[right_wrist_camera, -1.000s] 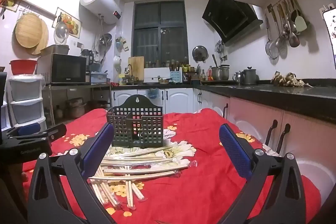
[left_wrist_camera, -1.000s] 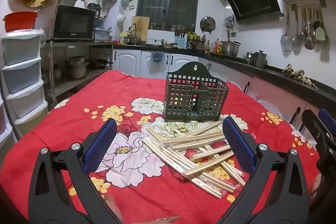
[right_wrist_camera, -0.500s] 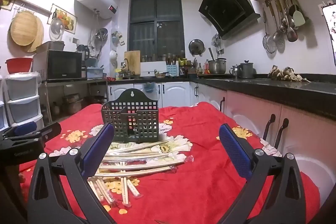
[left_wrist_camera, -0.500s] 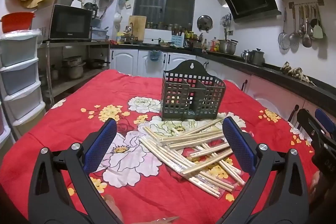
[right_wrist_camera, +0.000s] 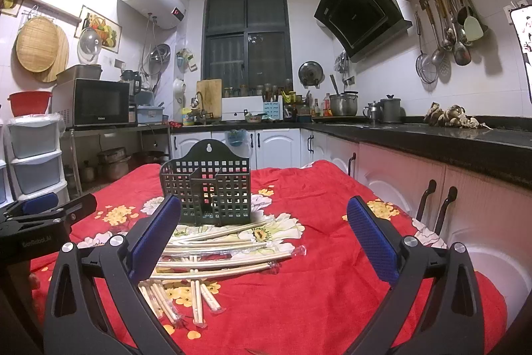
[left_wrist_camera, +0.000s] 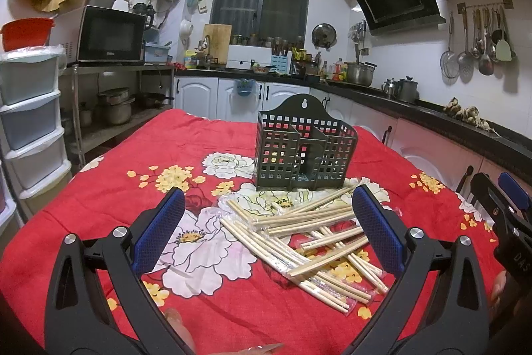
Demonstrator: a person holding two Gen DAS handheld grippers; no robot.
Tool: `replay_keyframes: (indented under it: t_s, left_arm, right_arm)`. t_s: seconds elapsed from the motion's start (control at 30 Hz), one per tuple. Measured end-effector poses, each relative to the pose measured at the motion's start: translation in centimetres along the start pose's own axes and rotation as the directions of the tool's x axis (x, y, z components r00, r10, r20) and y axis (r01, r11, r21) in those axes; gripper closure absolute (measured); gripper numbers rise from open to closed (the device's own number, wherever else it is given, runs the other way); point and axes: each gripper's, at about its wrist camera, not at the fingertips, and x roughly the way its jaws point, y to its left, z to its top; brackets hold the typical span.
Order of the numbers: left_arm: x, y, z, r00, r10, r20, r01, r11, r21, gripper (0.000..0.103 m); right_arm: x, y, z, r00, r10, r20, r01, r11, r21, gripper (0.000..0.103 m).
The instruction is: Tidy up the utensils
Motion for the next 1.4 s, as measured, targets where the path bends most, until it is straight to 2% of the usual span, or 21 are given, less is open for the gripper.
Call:
replay_keyframes:
  t_s: [1.07, 1.4]
  left_arm:
    - [0.0, -0.4, -0.4, 1.000, -0.005, -0.006, 0.005, 1.000, -0.003, 0.010]
    - [1.2, 0.2, -0.4, 0.998, -0.004, -0.056, 0.002, 1.000, -0.030, 0.010]
  right_arm:
    - [0.2, -0.2, 0.2, 1.000, 0.005, -0.011, -0.004, 1.000, 0.003, 0.006]
    - [1.5, 0.3, 0.4, 0.997, 0.039, -0.059, -0.041, 0.999, -0.035, 0.006]
